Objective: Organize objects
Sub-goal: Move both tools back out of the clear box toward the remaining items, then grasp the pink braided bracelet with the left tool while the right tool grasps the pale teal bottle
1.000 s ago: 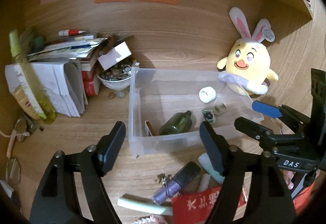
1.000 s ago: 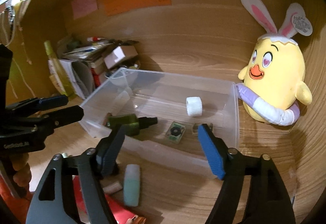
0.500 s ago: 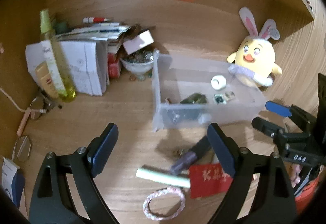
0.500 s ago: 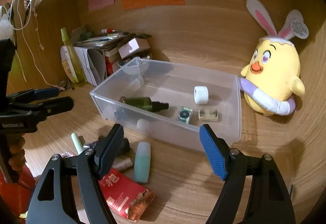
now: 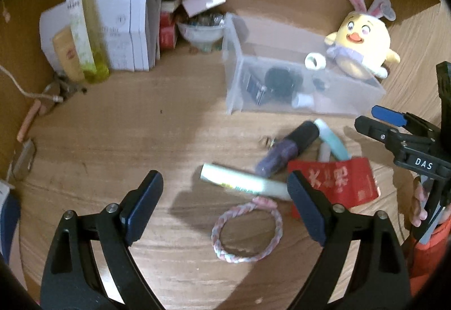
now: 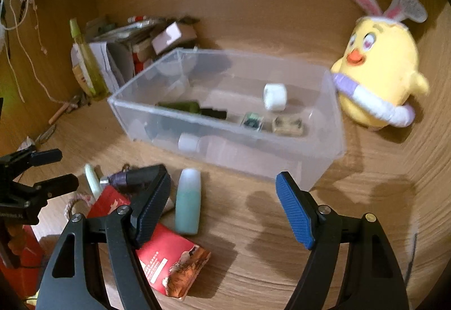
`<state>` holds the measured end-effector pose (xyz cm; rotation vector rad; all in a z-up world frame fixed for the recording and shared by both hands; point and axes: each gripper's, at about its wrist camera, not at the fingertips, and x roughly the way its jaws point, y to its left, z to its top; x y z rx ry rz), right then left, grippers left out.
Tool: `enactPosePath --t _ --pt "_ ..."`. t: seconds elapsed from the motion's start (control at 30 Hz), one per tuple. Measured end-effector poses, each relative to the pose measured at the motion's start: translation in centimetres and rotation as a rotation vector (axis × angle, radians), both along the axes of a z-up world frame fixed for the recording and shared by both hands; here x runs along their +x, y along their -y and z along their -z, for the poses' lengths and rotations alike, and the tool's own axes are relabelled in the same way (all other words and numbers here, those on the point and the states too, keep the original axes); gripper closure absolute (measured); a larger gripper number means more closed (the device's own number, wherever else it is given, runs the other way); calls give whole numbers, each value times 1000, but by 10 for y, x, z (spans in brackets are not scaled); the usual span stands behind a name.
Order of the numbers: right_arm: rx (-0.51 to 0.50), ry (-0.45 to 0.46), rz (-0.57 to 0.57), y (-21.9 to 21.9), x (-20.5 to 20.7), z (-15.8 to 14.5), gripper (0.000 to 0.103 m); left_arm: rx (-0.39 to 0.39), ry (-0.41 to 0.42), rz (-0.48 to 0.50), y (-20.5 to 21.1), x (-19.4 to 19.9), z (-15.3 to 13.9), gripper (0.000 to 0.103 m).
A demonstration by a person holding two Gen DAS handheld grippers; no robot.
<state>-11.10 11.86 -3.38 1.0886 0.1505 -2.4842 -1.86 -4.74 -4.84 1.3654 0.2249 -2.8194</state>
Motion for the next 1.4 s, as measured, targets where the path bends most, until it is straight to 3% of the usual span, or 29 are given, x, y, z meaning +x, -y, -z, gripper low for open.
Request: enactPosePath --t 0.17,0.37,0.5,0.67,0.83,1.07,1.27,1.4 --pt "49 38 -23 11 -1 15 32 -7 37 18 0 2 14 13" --pt "96 61 -12 13 -6 26 47 9 73 39 -3 0 24 13" --pt "92 70 -17 10 -6 26 47 -40 68 55 -11 0 26 13" --pt "100 76 -50 15 -2 27 47 -39 60 67 -14 -1 26 16" --pt "104 78 -67 21 0 29 47 -33 57 102 -20 -2 23 33" --pt "112 87 -67 25 -4 35 48 -33 43 122 -23 -1 22 65" --pt "130 77 -85 29 -4 37 69 -31 36 108 -19 0 22 90" --pt "129 68 -88 28 -2 38 81 -1 36 92 -13 2 23 95"
